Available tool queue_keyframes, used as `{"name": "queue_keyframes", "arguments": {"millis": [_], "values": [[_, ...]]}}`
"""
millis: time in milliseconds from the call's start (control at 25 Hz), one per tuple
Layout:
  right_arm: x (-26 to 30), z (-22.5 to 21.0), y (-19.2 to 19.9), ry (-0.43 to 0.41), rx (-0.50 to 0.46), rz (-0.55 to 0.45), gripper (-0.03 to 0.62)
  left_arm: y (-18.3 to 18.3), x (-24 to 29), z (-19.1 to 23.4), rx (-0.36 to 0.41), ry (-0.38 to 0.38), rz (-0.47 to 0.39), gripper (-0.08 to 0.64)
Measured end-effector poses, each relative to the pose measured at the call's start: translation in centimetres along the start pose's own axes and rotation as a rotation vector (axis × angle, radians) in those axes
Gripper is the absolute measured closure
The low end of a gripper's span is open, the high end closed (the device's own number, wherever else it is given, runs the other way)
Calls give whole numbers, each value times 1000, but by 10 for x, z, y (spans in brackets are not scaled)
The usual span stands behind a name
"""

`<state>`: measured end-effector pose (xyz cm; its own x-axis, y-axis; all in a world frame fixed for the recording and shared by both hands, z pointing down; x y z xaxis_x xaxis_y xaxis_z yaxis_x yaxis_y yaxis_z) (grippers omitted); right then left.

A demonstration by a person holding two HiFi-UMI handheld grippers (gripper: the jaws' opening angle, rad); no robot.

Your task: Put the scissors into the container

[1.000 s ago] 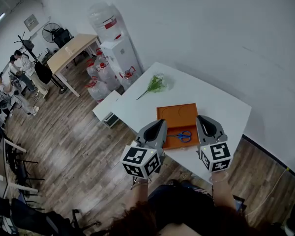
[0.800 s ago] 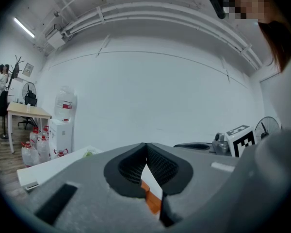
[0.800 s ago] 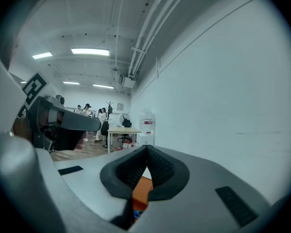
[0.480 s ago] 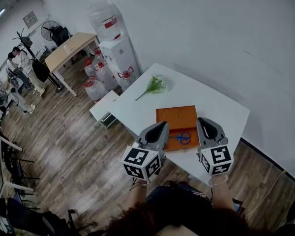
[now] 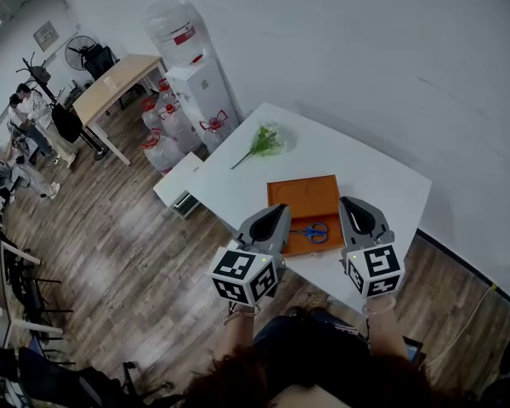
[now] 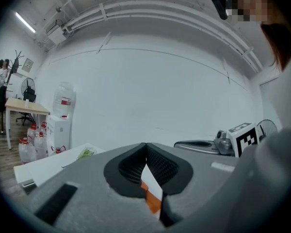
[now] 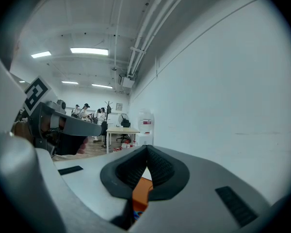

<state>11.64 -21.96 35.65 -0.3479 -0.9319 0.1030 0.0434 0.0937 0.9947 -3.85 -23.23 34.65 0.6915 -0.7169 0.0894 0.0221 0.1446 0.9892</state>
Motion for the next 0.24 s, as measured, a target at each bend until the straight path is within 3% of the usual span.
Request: {"name": "queue_keyframes", "arguments": {"millis": [240], "values": [[1, -4, 3, 8, 8, 2, 595, 0, 4, 0, 2, 4, 3, 545]]}}
Point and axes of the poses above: the fingertips, and each gripper's own axes: x forward along the fingers, z to its left, y out of its underside, the point moved 4 cm from there along -x, backward along the fingers, and after that the axes turned 5 degrees about x, right-handed, at the moved point
